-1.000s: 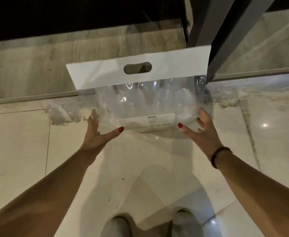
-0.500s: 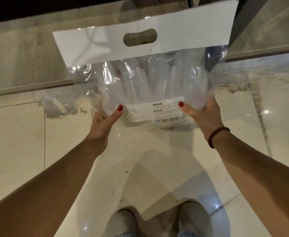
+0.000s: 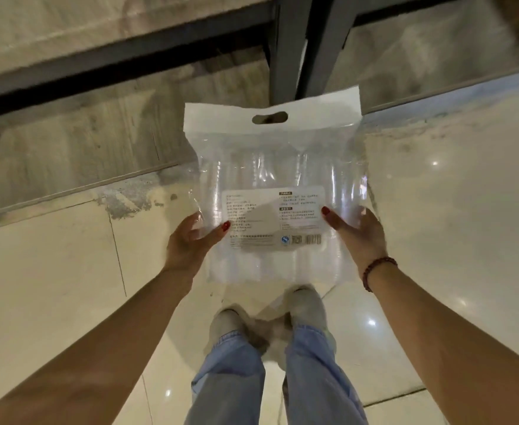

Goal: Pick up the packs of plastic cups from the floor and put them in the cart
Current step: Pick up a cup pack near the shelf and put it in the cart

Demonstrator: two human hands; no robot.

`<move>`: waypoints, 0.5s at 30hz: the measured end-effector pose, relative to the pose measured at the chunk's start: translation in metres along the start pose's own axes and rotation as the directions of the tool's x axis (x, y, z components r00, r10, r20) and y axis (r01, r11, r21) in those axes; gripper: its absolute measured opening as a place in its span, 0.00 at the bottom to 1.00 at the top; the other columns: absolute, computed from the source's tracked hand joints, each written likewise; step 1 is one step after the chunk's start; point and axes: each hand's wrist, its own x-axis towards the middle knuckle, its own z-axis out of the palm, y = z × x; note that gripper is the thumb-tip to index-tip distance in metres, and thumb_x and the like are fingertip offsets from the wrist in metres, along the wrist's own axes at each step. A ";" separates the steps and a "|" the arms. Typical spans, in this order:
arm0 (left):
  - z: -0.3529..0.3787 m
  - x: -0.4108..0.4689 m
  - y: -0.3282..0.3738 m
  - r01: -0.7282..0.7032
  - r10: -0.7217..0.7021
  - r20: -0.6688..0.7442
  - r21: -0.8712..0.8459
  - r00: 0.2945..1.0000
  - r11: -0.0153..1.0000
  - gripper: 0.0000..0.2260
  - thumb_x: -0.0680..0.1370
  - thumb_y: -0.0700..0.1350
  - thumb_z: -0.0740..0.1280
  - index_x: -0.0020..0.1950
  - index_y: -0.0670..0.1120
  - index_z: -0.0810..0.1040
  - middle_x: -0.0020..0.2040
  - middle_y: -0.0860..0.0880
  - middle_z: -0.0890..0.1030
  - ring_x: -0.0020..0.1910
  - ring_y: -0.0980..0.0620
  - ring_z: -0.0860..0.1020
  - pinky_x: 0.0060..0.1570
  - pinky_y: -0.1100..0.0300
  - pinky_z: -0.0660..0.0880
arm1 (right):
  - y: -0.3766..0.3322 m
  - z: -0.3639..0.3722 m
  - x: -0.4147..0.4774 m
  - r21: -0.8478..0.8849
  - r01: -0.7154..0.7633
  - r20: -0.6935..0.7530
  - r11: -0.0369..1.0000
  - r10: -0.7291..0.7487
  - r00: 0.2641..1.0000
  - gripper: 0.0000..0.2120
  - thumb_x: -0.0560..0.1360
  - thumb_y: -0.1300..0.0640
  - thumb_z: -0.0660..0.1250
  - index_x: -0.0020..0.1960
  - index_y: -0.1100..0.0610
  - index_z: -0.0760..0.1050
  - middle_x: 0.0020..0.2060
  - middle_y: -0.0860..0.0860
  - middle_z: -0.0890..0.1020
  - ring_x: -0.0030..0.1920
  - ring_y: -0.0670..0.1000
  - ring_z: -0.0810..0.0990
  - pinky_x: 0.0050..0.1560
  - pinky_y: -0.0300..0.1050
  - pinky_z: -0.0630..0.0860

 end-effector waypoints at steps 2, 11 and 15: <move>-0.002 -0.036 0.022 0.036 -0.035 -0.023 0.011 0.999 0.999 0.33 0.60 0.61 0.80 0.62 0.56 0.76 0.60 0.49 0.81 0.59 0.50 0.79 0.64 0.55 0.71 | -0.019 -0.024 -0.036 0.004 0.000 -0.031 1.000 0.000 1.000 0.22 0.61 0.38 0.78 0.46 0.49 0.75 0.45 0.43 0.79 0.51 0.49 0.77 0.51 0.41 0.72; -0.002 -0.191 0.156 -0.108 0.104 0.054 0.088 0.993 0.990 0.31 0.66 0.61 0.77 0.66 0.57 0.74 0.55 0.53 0.83 0.57 0.54 0.78 0.57 0.61 0.68 | -0.132 -0.135 -0.195 0.082 0.061 -0.199 0.995 -0.043 0.979 0.17 0.69 0.45 0.76 0.53 0.49 0.75 0.45 0.42 0.82 0.47 0.45 0.81 0.47 0.42 0.77; 0.015 -0.241 0.230 -0.256 0.244 0.152 0.063 0.958 0.965 0.32 0.65 0.62 0.77 0.66 0.53 0.75 0.54 0.48 0.83 0.56 0.52 0.79 0.59 0.57 0.72 | -0.176 -0.184 -0.240 0.138 0.145 -0.340 0.980 -0.091 0.936 0.23 0.68 0.43 0.76 0.57 0.52 0.76 0.50 0.47 0.84 0.52 0.50 0.83 0.57 0.52 0.79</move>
